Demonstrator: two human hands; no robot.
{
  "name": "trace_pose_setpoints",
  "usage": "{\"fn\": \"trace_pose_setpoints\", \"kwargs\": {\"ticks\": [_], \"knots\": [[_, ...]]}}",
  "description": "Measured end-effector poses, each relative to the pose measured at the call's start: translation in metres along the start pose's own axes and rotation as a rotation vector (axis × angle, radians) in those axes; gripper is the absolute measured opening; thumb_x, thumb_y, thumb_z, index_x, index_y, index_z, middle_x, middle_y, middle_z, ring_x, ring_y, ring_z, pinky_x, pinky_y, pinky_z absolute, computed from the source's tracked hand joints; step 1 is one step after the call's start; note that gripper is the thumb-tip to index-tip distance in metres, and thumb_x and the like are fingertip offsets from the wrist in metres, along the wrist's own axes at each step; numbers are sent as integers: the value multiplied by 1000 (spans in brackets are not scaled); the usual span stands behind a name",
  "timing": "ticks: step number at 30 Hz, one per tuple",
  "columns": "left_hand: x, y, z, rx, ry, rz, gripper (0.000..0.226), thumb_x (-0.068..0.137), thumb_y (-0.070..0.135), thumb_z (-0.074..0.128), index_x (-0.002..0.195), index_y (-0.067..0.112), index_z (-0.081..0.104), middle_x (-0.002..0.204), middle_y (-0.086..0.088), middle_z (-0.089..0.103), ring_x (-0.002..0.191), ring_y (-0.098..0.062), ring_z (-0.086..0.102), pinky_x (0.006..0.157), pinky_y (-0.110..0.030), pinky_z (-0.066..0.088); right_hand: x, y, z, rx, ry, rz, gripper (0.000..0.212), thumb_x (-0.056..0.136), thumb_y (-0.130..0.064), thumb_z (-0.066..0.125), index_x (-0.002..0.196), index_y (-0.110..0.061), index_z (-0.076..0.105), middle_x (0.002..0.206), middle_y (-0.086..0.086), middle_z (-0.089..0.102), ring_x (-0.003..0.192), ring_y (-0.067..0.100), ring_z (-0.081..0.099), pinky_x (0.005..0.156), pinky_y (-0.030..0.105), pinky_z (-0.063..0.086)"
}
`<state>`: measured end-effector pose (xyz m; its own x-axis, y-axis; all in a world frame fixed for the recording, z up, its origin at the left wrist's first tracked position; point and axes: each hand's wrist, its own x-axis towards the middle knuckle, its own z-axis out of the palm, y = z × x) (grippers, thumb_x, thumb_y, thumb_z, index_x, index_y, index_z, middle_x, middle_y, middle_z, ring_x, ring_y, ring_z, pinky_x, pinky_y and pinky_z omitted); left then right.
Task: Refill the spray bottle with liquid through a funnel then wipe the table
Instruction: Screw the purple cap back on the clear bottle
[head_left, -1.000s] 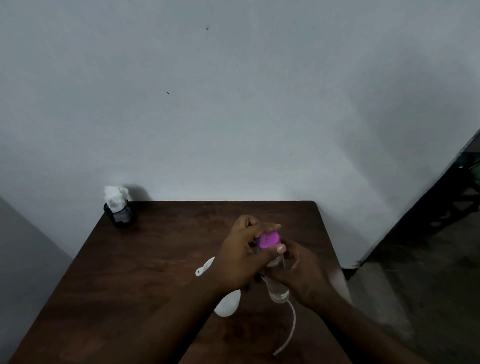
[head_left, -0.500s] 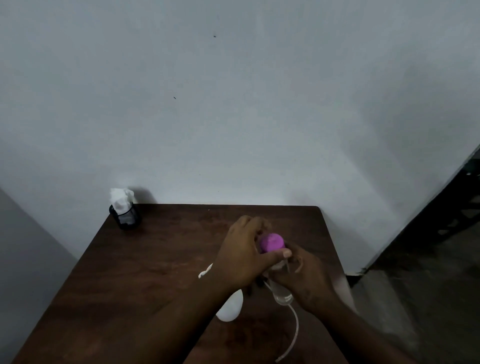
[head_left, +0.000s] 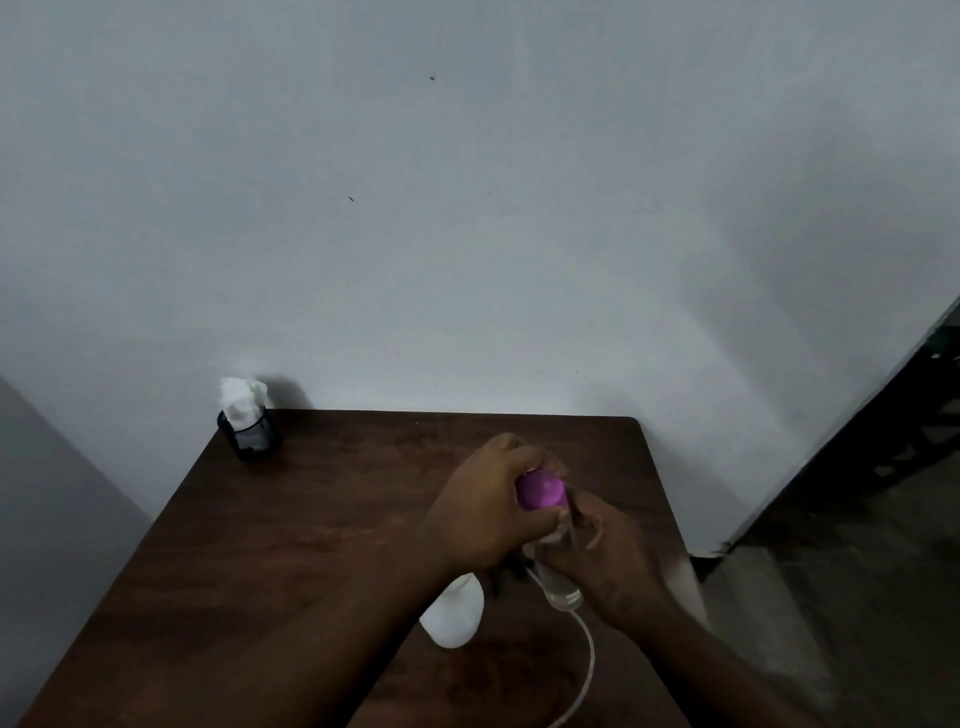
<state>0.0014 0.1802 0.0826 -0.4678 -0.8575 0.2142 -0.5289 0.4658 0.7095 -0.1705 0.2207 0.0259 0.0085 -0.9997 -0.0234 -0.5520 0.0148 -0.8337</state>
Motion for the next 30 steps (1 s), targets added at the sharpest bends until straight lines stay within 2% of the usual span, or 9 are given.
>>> {"fn": "trace_pose_setpoints", "kwargs": {"ticks": [4,6,8,11,16,20,25,28,30], "knots": [[4,-5,-8,-98,-88,18,45,75,30,85,116,35,68,115,17,62,107,-5,62,88,-34,58,-4,3,-4,44,11,-10,34,72,-37,86,101,-36,67,93,-12,72,89,-7,66,78,12,51],[7,-6,-13,-104,-132,7,49,75,31,87,120,35,66,118,17,63,108,-4,62,89,-32,59,-5,5,-4,34,8,-34,41,70,-46,83,107,-38,68,100,-17,72,94,-1,68,83,25,55],[9,-6,-18,-66,-195,19,52,76,30,87,123,33,65,120,16,62,107,-3,62,90,-28,59,-4,7,-3,21,14,-37,41,72,-45,83,109,-37,68,101,-17,72,94,0,68,84,28,56],[10,-4,-20,63,-214,45,50,78,36,84,123,32,63,117,16,61,102,-3,60,83,-22,57,-3,10,-3,-6,24,-35,40,73,-45,83,109,-39,66,99,-23,70,93,-4,66,81,20,54],[4,11,-7,295,-78,38,39,87,54,70,116,31,58,102,14,52,88,-4,50,71,-18,39,2,5,-1,-32,32,-30,32,76,-38,83,101,-42,62,86,-21,66,87,-19,59,70,-1,42],[2,21,-1,375,24,-22,36,87,65,63,94,34,47,91,12,51,77,-5,47,62,-19,35,1,6,0,7,72,-31,42,74,-28,86,109,-34,63,90,-22,64,85,-21,58,70,-3,41],[3,25,1,503,58,-121,45,84,75,56,88,32,43,85,10,49,75,-10,50,63,-27,38,3,13,10,-57,83,12,42,64,-56,80,97,-53,54,87,-32,58,85,-17,57,76,4,43],[4,22,0,426,1,-95,42,83,69,64,95,31,51,91,10,54,79,-8,51,67,-25,41,8,20,16,-39,50,26,58,57,-72,69,98,-35,55,80,-29,50,75,-20,54,87,18,47],[3,18,0,361,-64,-46,42,83,59,70,109,30,57,102,9,56,89,-8,53,74,-24,47,4,14,13,-7,54,19,56,66,-66,78,101,-26,58,82,-24,53,75,-17,55,81,9,42]]}}
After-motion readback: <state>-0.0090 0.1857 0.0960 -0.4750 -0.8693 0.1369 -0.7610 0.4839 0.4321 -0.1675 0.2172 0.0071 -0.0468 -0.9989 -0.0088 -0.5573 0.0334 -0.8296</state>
